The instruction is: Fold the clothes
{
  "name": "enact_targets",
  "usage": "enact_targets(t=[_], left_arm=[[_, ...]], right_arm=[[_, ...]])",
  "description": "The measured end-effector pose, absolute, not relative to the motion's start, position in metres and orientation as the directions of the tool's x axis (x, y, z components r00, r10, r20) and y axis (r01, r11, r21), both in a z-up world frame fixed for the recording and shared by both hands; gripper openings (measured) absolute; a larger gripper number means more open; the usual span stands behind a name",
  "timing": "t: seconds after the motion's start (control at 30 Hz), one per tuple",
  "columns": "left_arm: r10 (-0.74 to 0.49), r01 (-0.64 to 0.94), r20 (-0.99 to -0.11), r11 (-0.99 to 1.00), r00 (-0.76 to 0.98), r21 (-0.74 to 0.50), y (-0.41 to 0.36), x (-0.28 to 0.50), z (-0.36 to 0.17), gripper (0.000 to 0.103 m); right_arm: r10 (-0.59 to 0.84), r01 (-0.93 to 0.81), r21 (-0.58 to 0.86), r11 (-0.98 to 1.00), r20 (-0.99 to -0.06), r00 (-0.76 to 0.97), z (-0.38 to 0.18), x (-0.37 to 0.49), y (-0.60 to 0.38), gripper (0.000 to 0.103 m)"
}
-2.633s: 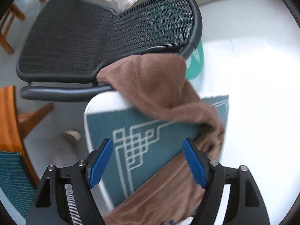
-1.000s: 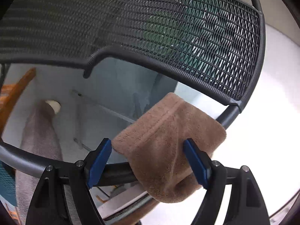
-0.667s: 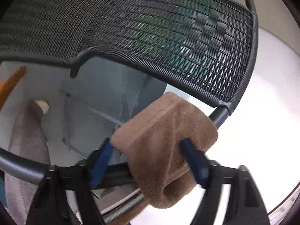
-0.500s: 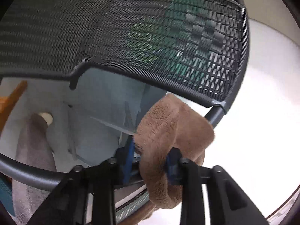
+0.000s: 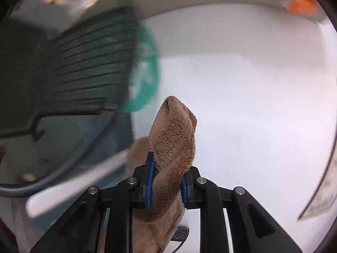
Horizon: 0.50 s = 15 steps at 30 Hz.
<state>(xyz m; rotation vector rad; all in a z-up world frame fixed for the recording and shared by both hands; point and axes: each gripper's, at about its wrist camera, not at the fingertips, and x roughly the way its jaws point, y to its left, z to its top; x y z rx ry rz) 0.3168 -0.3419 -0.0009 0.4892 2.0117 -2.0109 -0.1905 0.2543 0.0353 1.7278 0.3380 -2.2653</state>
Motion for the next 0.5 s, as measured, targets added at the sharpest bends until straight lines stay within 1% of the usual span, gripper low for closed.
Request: enact_targets(t=[0.07, 0.17, 0.3, 0.37, 0.43, 0.5], left_arm=[[0.056, 0.368, -0.375, -0.108, -0.925, -0.923, -0.328, 0.296, 0.033, 0.024], [0.076, 0.306, -0.340, -0.290, -0.937, -0.907, -0.294, 0.255, 0.089, 0.023], [0.156, 0.214, -0.322, -0.480, -0.934, -0.851, -0.230, 0.201, 0.139, 0.023], [0.211, 0.164, -0.335, -0.568, -0.918, -0.807, -0.191, 0.177, 0.156, 0.024], [0.271, 0.112, -0.379, -0.665, -0.885, -0.739, -0.139, 0.148, 0.164, 0.024], [0.336, 0.061, -0.435, -0.730, -0.836, -0.681, -0.087, 0.123, 0.158, 0.024]], right_arm=[[-0.090, 0.358, -0.007, -0.934, -0.963, -0.255, 0.038, -0.191, 0.258, 0.102], [-0.145, 0.353, 0.040, -0.935, -0.950, -0.277, 0.050, -0.190, 0.269, 0.102], [-0.232, 0.346, 0.103, -0.933, -0.906, -0.354, 0.083, -0.179, 0.288, 0.102], [-0.254, 0.342, 0.120, -0.932, -0.889, -0.381, 0.095, -0.174, 0.300, 0.102], [-0.267, 0.331, 0.132, -0.934, -0.876, -0.402, 0.099, -0.179, 0.324, 0.102], [-0.275, 0.304, 0.153, -0.940, -0.867, -0.415, 0.095, -0.179, 0.322, 0.102]])
